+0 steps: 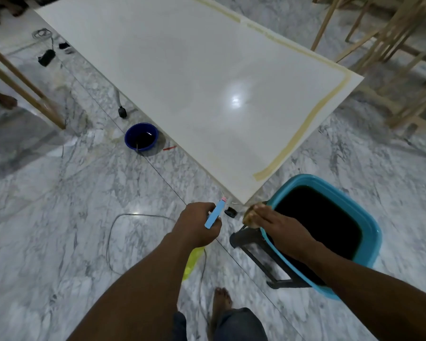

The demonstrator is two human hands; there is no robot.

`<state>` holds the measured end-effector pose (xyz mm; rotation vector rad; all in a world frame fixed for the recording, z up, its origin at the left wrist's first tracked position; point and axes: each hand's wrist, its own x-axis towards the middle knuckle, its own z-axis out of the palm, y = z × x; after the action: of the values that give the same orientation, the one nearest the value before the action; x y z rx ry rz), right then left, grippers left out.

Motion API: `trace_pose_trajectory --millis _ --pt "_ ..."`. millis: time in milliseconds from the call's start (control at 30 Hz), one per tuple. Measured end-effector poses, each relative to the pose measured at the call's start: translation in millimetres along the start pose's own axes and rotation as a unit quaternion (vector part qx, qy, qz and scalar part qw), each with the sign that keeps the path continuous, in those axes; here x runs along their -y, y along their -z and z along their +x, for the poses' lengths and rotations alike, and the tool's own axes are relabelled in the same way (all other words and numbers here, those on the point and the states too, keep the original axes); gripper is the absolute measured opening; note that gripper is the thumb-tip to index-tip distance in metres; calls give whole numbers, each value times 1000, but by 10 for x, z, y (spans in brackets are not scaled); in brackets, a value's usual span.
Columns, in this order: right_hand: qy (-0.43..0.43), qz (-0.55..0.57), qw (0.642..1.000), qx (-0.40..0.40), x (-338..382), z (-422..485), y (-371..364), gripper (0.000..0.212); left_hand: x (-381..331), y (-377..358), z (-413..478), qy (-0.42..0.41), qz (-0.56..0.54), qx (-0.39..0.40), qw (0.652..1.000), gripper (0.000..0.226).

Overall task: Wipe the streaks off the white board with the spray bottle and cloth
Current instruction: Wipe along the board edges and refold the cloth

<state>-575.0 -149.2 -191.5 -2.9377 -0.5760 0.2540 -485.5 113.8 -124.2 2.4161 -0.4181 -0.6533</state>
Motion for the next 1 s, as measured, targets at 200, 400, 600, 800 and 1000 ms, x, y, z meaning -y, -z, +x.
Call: trace_pose_trajectory --millis 200,400,600,800,1000 --pt "-322 367 871 -63 280 -69 611 33 -132 258 -101 -9 -14 -12 1000 23" --pt "-446 819 330 -145 541 428 1306 41 -178 726 -113 -21 7 -15 1000 14" --pt "-381 874 269 -134 998 1155 1509 56 106 1312 -80 -20 28 -9 999 10" --pt "-364 868 331 -70 1434 2355 1741 47 754 2040 76 8 8 -6 1000 13" --pt "-368 837 404 -16 2014 3831 2007 46 1584 3119 350 35 4 -28 999 17"
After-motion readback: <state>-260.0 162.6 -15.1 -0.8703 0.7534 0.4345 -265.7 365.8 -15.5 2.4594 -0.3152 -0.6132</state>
